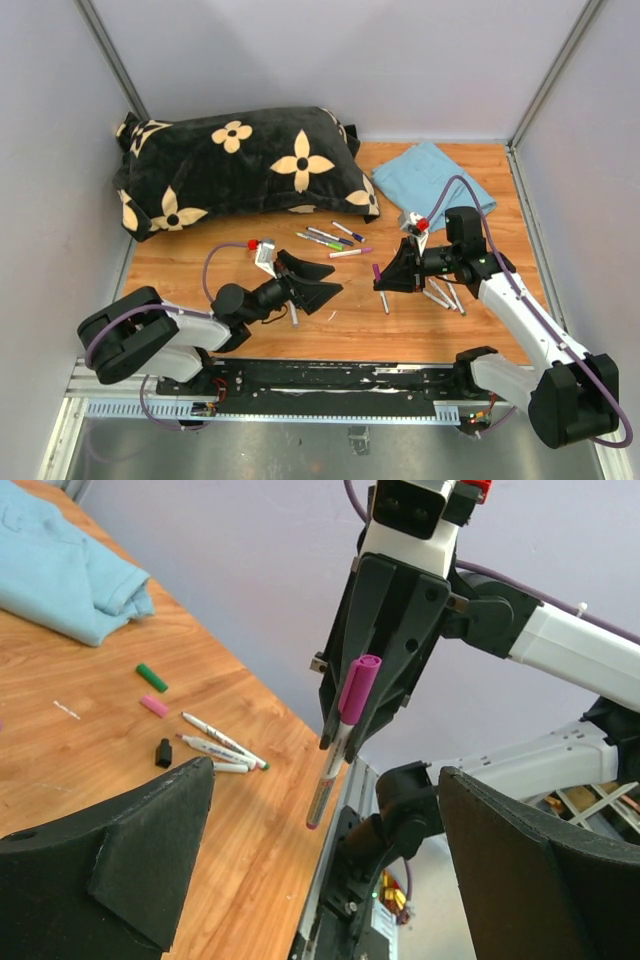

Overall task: Open the pen caps
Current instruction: Pick up the pen from the center of the board.

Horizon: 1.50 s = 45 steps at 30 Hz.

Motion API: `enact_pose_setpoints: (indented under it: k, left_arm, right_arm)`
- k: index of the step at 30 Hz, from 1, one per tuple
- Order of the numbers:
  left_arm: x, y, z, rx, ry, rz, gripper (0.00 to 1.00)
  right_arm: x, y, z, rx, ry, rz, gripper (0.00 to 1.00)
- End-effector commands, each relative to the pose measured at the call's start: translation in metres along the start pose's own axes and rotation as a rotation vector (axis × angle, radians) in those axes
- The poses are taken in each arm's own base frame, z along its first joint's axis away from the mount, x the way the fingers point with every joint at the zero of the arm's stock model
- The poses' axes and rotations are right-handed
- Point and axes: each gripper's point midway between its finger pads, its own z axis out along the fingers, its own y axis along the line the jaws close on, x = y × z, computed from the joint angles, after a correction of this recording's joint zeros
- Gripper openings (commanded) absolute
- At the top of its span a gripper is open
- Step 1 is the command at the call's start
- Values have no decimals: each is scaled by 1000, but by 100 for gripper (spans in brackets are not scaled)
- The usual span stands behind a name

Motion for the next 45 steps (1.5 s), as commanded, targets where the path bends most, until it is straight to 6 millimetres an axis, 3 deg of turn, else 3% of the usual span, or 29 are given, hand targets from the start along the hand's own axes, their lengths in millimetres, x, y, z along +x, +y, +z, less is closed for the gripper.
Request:
enact_pose_setpoints:
  k: [1, 7, 23, 36, 45]
  left_arm:
    - [-31, -26, 17, 109, -118, 14, 97]
    - [-27, -22, 25, 99, -97, 6, 96]
    - [-9, -19, 64, 124, -53, -59, 72]
    - [8, -32, 81, 206, -4, -56, 58]
    - [10, -33, 90, 214, 1, -50, 30]
  right_arm:
    - [-9, 2, -3, -11, -15, -25, 10]
    - [-8, 2, -2, -14, -15, -18, 10]
    - [-7, 1, -2, -14, -13, -12, 10]
    - [-6, 0, -1, -18, -10, 3, 10]
    - [-4, -1, 0, -21, -3, 31, 10]
